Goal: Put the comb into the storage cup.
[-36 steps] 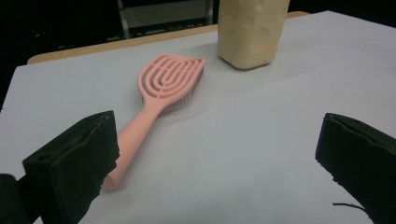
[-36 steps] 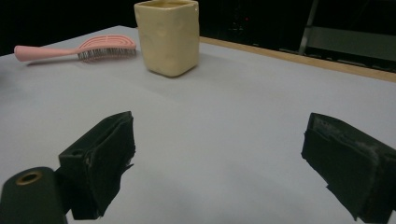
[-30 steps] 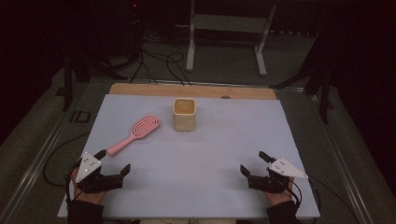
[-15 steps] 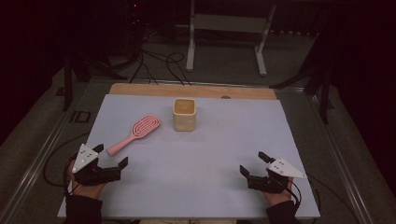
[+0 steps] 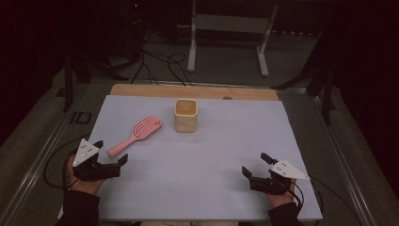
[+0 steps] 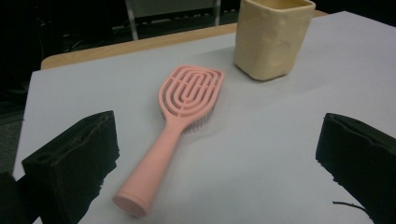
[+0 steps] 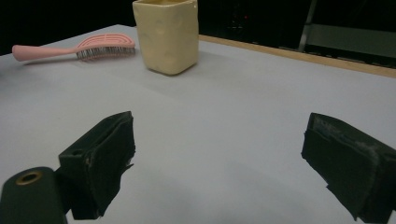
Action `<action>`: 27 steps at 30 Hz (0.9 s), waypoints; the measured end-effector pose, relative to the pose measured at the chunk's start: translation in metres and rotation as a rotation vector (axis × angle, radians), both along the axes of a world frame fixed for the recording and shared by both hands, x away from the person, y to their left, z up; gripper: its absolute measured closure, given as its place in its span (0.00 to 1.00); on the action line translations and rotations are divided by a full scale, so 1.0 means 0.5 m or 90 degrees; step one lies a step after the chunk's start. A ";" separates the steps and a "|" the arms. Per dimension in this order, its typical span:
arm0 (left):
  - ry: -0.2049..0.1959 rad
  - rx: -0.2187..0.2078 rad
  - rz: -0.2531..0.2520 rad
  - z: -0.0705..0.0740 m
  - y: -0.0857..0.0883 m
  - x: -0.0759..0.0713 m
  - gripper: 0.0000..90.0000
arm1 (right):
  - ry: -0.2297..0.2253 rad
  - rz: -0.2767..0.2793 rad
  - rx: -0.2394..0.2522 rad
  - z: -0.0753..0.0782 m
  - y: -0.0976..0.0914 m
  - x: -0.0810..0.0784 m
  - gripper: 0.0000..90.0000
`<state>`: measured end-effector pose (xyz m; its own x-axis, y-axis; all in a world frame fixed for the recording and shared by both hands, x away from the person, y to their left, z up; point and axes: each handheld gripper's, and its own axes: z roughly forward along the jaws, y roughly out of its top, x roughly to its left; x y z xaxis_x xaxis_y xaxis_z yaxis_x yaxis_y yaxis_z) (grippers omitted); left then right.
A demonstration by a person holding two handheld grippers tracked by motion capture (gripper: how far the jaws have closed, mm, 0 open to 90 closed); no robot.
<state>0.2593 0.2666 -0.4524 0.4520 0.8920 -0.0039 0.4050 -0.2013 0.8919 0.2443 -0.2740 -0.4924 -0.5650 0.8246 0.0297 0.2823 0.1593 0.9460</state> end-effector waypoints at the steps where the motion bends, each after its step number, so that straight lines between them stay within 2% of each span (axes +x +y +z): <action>1: 0.002 0.003 -0.001 0.003 0.000 0.003 0.00 | 0.000 0.000 0.001 0.000 0.000 0.000 0.10; 8: 0.011 0.028 -0.006 0.017 -0.002 0.027 0.00 | 0.000 0.000 -0.004 -0.001 0.000 0.001 0.10; 12: 0.015 0.050 -0.015 0.024 -0.010 0.041 0.00 | 0.001 -0.002 -0.004 -0.001 0.000 0.001 0.10; 13: 0.020 0.063 -0.020 0.026 -0.016 0.047 0.00 | 0.002 -0.002 -0.002 -0.002 0.000 0.001 0.10; 15: 0.022 0.067 -0.022 0.026 -0.020 0.050 0.00 | 0.003 -0.001 -0.003 -0.002 0.000 0.001 0.10; 27: 0.060 0.108 -0.054 0.039 -0.039 0.094 0.00 | 0.005 -0.001 -0.002 -0.002 -0.001 0.002 0.10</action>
